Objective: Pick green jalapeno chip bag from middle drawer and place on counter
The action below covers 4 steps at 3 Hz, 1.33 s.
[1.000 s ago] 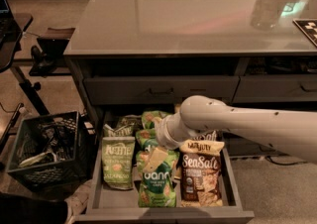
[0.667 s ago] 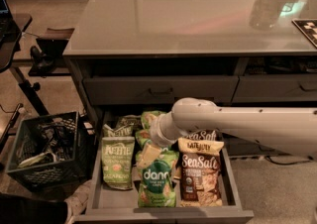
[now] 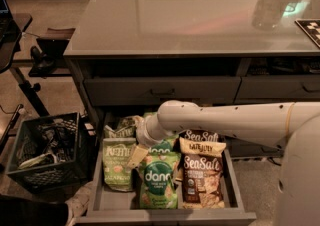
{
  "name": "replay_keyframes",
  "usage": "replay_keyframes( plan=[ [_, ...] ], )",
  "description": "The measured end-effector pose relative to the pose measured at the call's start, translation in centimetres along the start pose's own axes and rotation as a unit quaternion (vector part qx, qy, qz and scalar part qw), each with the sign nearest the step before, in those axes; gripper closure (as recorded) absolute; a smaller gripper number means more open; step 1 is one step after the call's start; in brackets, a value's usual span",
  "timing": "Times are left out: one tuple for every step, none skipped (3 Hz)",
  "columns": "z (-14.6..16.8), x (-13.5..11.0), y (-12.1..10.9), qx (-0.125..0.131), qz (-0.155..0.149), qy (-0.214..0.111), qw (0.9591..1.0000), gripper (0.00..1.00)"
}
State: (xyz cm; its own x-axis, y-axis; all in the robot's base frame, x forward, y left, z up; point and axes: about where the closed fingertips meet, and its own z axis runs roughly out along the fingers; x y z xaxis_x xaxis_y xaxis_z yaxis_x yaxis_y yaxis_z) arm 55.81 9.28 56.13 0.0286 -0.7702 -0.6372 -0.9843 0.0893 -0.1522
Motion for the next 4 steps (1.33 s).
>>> replay_keyframes(
  plan=[
    [2.2, -0.8, -0.6, -0.011, -0.016, -0.011, 0.9998, 0.00],
    [3.4, -0.8, -1.3, -0.016, -0.024, -0.013, 0.9995, 0.09],
    [4.6, -0.3, -1.8, -0.023, -0.025, -0.011, 0.9994, 0.24],
    [5.7, 0.3, -2.1, -0.031, -0.019, -0.009, 0.9993, 0.29]
  ],
)
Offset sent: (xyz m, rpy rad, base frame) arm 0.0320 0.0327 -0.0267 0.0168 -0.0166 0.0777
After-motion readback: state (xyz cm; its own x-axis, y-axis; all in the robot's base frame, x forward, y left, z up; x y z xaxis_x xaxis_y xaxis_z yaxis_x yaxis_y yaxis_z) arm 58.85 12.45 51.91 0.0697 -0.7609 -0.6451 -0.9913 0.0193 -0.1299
